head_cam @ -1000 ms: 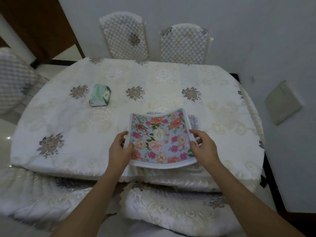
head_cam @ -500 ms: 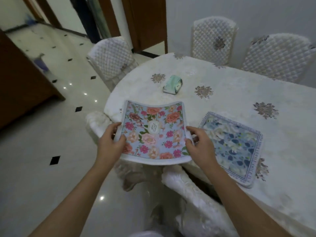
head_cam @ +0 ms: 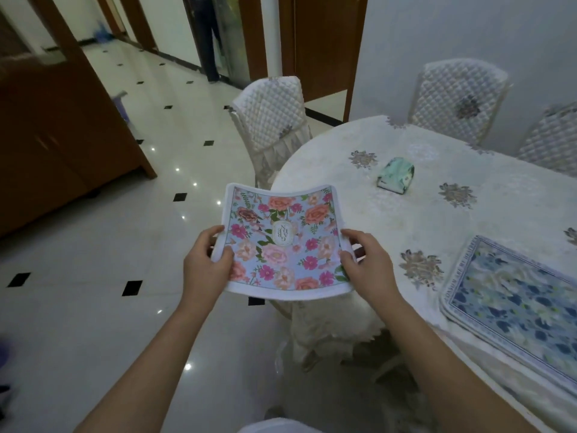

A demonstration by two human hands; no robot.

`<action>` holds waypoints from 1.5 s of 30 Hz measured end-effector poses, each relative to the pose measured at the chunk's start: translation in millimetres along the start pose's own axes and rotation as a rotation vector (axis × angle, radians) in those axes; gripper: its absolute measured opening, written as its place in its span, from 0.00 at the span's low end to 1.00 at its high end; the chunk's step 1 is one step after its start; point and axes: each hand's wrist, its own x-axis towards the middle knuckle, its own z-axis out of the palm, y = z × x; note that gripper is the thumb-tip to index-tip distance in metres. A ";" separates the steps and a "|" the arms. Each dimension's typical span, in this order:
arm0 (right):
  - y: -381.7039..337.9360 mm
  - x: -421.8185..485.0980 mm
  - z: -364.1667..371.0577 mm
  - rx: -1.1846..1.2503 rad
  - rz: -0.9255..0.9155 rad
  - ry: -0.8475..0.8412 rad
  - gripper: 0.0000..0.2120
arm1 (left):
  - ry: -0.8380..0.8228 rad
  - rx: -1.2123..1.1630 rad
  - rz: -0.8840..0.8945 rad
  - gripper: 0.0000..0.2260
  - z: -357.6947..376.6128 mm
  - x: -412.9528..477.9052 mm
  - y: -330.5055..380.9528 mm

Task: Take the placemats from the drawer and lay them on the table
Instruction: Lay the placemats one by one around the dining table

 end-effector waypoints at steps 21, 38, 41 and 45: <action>70.5 95.7 -1.9 -0.080 0.299 0.157 0.18 | -0.319 -0.027 0.039 0.16 112.3 152.8 7.1; 164.5 139.9 16.8 -0.188 0.717 0.087 0.21 | -0.926 0.503 0.203 0.13 221.5 245.3 -54.1; 163.5 119.8 38.1 -0.171 0.822 0.211 0.20 | -0.983 0.723 0.406 0.14 232.2 281.4 -65.5; 151.9 106.0 67.1 -0.088 0.965 0.381 0.17 | -1.055 0.696 0.558 0.14 264.1 331.1 -71.7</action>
